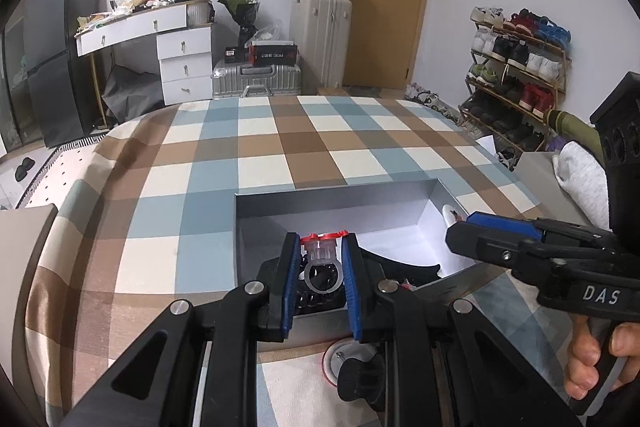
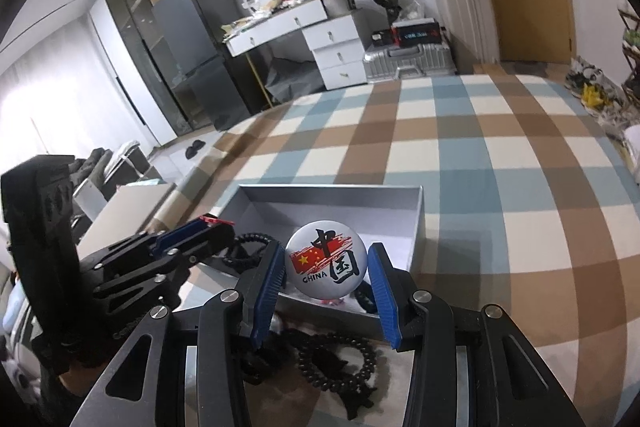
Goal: Organize jewelry
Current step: 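Open the left gripper over the box while the right gripper releases the badge inside, then move the right gripper toward the black coiled hair tie on the cover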
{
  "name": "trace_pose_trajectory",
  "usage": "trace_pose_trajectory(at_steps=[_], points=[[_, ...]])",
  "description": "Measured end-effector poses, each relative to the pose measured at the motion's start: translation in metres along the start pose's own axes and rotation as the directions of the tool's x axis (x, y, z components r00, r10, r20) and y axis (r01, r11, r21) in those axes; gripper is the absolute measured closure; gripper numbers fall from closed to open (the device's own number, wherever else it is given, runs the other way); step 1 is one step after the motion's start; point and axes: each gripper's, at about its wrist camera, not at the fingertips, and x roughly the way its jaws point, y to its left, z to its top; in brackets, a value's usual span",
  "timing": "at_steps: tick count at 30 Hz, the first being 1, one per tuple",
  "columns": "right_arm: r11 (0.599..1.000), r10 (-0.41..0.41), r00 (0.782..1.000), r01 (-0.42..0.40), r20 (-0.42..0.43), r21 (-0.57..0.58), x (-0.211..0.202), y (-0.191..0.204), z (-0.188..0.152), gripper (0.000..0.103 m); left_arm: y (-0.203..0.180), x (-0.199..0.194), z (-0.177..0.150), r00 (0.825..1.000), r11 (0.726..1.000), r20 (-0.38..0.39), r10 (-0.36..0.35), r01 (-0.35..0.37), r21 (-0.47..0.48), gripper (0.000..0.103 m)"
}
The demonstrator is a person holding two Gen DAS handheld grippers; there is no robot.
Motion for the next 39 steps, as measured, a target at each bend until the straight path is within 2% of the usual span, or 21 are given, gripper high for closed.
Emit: trace_pose_trajectory(at_steps=[5, 8, 11, 14, 16, 19, 20, 24, 28, 32, 37, 39], points=[[1.000, -0.017, 0.999, 0.017, -0.030, 0.011, 0.009, -0.003, -0.001, 0.060, -0.001, 0.003, 0.002, 1.000, 1.000, -0.007, -0.004, 0.004, -0.018, 0.087], [1.000, -0.030, 0.999, 0.030, -0.021, 0.002, 0.004, -0.001, -0.002, 0.058, -0.005, -0.001, 0.002, 1.000, 1.000, -0.009, -0.020, 0.020, -0.016, 0.085], [1.000, -0.030, 1.000, 0.030, -0.004, 0.008, -0.004, -0.002, -0.003, 0.055, -0.008, -0.002, 0.001, 0.999, 1.000, -0.023, -0.023, 0.022, -0.012, 0.072], [0.999, -0.035, 0.999, 0.035, 0.014, 0.003, -0.016, -0.002, -0.005, 0.051, -0.010, -0.010, -0.002, 0.999, 0.999, 0.009, -0.037, 0.037, 0.000, 0.054], [0.999, -0.042, 0.999, 0.042, 0.029, -0.005, -0.024, -0.002, -0.007, 0.044, -0.012, -0.014, -0.004, 0.999, 0.999, 0.018, -0.037, 0.037, 0.009, 0.026], [0.998, -0.056, 0.997, 0.057, 0.055, -0.002, -0.035, -0.005, -0.014, 0.030, -0.014, -0.020, -0.009, 0.999, 0.999, 0.022, -0.045, 0.044, 0.013, 0.020], [0.998, -0.060, 0.997, 0.060, 0.055, -0.001, -0.036, -0.006, -0.015, 0.029, -0.014, -0.021, -0.010, 0.999, 0.999, 0.010, -0.044, 0.044, 0.016, 0.018], [0.998, -0.058, 0.998, 0.059, 0.039, -0.020, -0.041, -0.005, -0.027, 0.016, -0.014, -0.028, -0.019, 1.000, 1.000, -0.009, -0.014, 0.014, 0.013, 0.003], [0.997, -0.064, 0.998, 0.065, 0.028, -0.038, -0.045, -0.002, -0.039, 0.010, -0.014, -0.036, -0.031, 1.000, 1.000, -0.011, -0.016, 0.016, 0.024, 0.001], [0.995, -0.073, 0.997, 0.074, 0.015, -0.073, -0.045, 0.003, -0.047, 0.005, -0.016, -0.039, -0.041, 1.000, 0.998, -0.002, 0.023, -0.023, 0.059, 0.001], [0.988, -0.077, 0.996, 0.069, -0.053, -0.140, -0.034, 0.007, -0.058, 0.004, -0.007, -0.044, -0.051, 0.999, 1.000, 0.030, 0.024, -0.025, 0.018, 0.001], [0.983, -0.090, 0.992, 0.074, -0.089, -0.169, -0.028, 0.010, -0.062, 0.004, -0.006, -0.041, -0.055, 1.000, 0.999, 0.015, 0.020, -0.021, 0.024, 0.001]])
